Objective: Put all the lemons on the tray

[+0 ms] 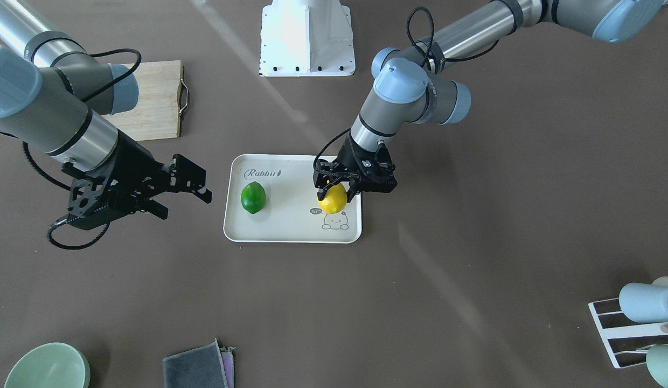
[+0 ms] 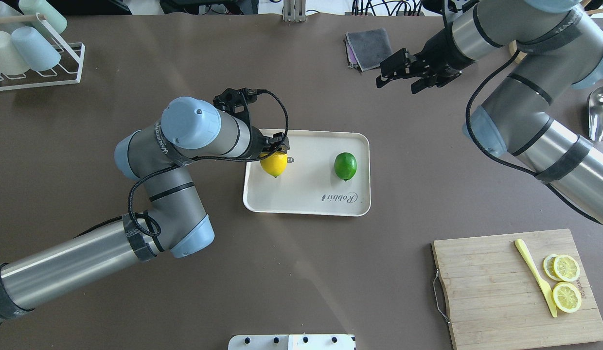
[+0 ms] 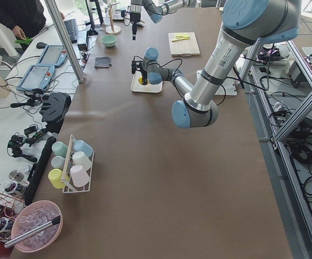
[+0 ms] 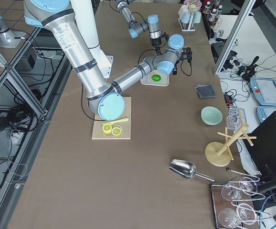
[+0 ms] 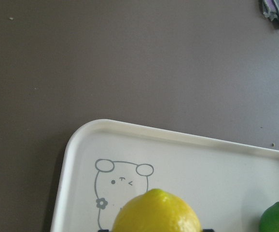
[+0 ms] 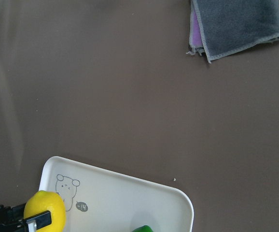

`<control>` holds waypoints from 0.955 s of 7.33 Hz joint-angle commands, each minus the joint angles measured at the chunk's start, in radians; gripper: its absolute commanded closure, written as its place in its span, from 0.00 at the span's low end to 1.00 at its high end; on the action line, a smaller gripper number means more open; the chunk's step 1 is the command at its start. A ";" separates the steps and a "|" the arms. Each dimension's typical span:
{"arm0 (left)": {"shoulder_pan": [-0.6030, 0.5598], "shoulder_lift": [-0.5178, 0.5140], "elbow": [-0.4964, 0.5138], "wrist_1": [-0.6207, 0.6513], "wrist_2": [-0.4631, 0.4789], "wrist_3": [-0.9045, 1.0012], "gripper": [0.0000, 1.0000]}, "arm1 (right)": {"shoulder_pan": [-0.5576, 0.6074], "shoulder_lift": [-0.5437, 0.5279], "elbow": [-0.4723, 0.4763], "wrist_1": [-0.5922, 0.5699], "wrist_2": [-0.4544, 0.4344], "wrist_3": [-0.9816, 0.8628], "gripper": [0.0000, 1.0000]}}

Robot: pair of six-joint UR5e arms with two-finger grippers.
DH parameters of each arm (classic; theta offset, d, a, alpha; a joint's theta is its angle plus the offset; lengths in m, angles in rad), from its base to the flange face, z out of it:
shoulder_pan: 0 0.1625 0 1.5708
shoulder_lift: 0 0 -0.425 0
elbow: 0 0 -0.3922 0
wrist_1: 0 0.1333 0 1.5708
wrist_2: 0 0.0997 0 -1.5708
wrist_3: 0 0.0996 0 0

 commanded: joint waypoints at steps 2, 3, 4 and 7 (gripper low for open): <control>-0.011 -0.003 0.002 0.037 0.003 0.076 0.02 | 0.195 -0.037 -0.077 -0.016 0.183 -0.212 0.00; -0.046 0.008 -0.077 0.111 -0.011 0.145 0.02 | 0.209 -0.051 -0.076 -0.053 0.183 -0.225 0.00; -0.079 0.052 -0.182 0.177 -0.052 0.178 0.02 | 0.246 -0.057 -0.076 -0.099 0.173 -0.275 0.00; -0.175 0.225 -0.292 0.154 -0.051 0.343 0.02 | 0.358 -0.143 -0.072 -0.350 0.036 -0.771 0.00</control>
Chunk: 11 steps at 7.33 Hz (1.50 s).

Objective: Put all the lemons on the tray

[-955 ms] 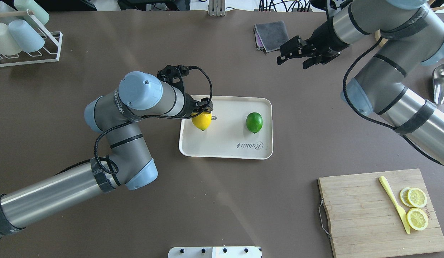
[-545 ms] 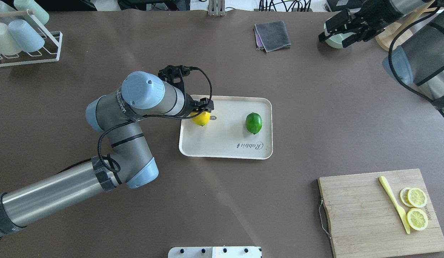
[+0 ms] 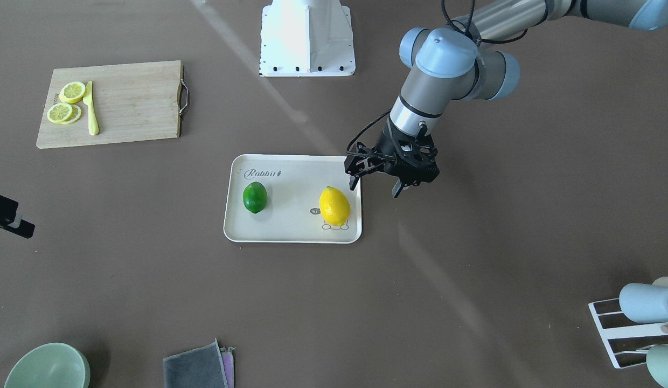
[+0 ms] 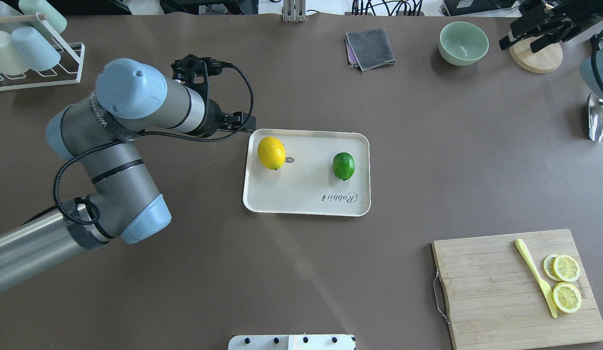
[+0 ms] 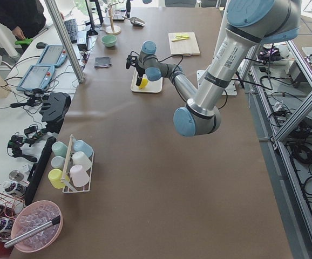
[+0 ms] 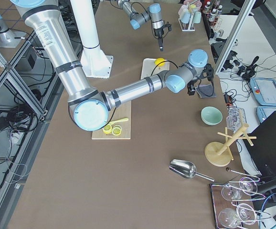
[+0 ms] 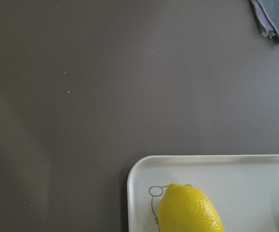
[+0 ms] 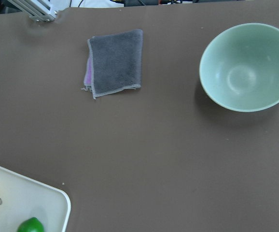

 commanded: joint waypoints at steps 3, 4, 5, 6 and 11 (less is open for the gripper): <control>-0.216 0.372 -0.126 -0.183 -0.032 0.305 0.02 | 0.041 -0.090 0.018 -0.151 -0.344 -0.307 0.00; -0.256 0.446 -0.120 -0.239 -0.035 0.307 0.02 | 0.066 -0.102 0.021 -0.154 -0.345 -0.373 0.00; -0.311 0.583 -0.128 -0.304 -0.076 0.316 0.02 | 0.092 -0.140 0.027 -0.156 -0.333 -0.374 0.00; -0.430 0.683 -0.123 -0.320 -0.222 0.431 0.02 | 0.096 -0.167 0.026 -0.158 -0.333 -0.377 0.00; -0.914 0.618 -0.078 0.223 -0.382 1.157 0.02 | 0.245 -0.196 0.017 -0.351 -0.345 -0.684 0.00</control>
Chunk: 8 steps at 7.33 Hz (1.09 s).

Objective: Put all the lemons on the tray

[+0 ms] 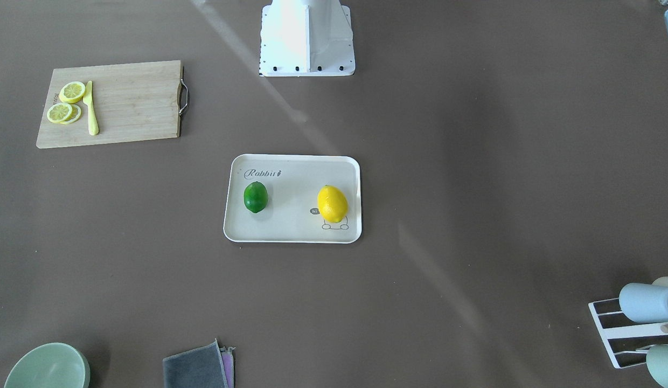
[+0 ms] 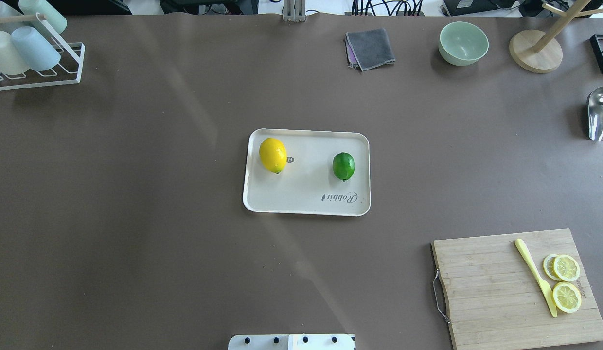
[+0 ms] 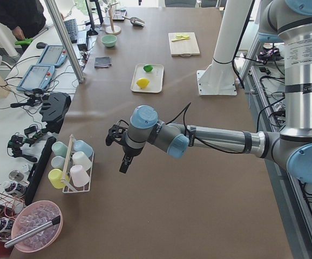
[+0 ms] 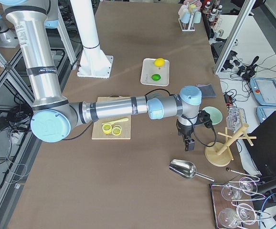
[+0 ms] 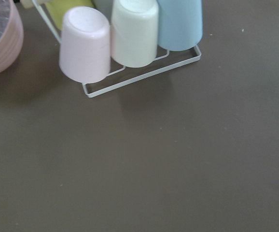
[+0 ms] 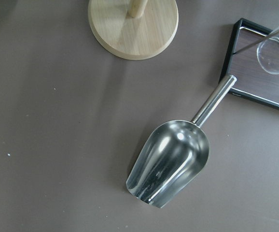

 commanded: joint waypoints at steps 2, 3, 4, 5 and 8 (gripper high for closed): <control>-0.100 -0.070 0.009 0.205 -0.015 0.123 0.02 | 0.056 -0.020 -0.022 -0.048 0.003 -0.142 0.00; -0.100 -0.073 -0.011 0.245 -0.056 0.121 0.02 | 0.053 -0.057 -0.019 -0.042 0.008 -0.126 0.00; -0.100 -0.063 -0.029 0.250 -0.067 0.117 0.02 | 0.057 -0.093 -0.008 -0.040 0.058 -0.125 0.00; -0.100 -0.060 -0.033 0.250 -0.069 0.108 0.02 | 0.059 -0.114 -0.002 -0.039 0.130 -0.125 0.00; -0.098 0.011 -0.022 0.236 -0.070 0.108 0.02 | 0.028 -0.166 0.078 -0.051 0.121 -0.073 0.00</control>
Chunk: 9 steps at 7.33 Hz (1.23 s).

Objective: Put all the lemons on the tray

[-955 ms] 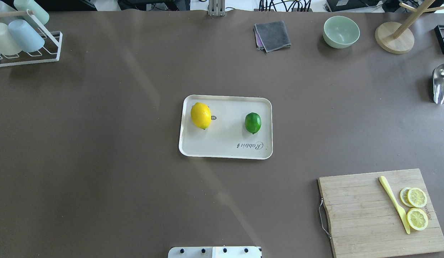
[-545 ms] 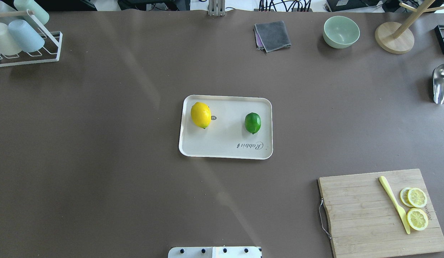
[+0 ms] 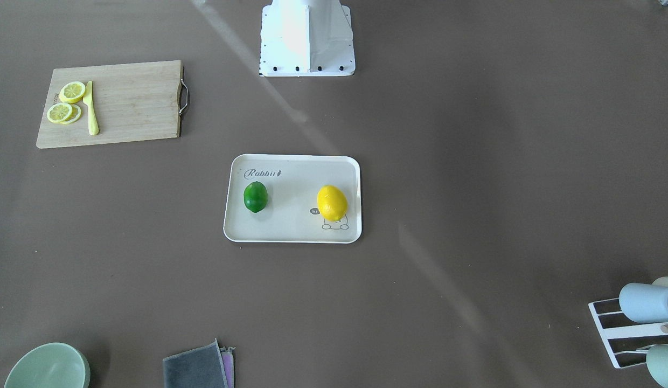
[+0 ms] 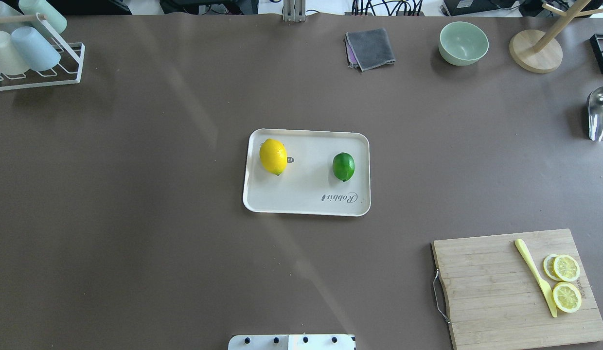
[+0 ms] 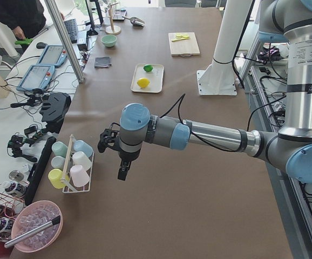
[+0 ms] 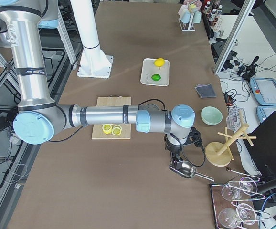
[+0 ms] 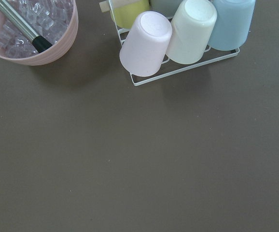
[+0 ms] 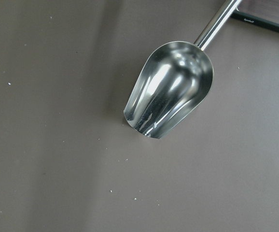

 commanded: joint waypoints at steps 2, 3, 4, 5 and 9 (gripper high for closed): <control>0.001 0.073 -0.004 -0.010 -0.001 0.002 0.02 | -0.051 -0.037 0.018 -0.001 -0.039 0.023 0.00; 0.001 0.074 -0.004 -0.007 -0.001 -0.001 0.02 | -0.051 -0.039 0.018 -0.001 -0.041 0.024 0.00; 0.001 0.073 -0.001 -0.005 -0.001 -0.001 0.02 | -0.051 -0.038 0.020 0.000 -0.041 0.023 0.00; -0.001 0.073 -0.004 -0.004 -0.001 -0.003 0.02 | -0.051 -0.038 0.023 0.000 -0.061 0.023 0.00; 0.001 0.064 0.001 -0.002 -0.001 -0.019 0.02 | -0.051 -0.039 0.027 0.005 -0.090 0.021 0.00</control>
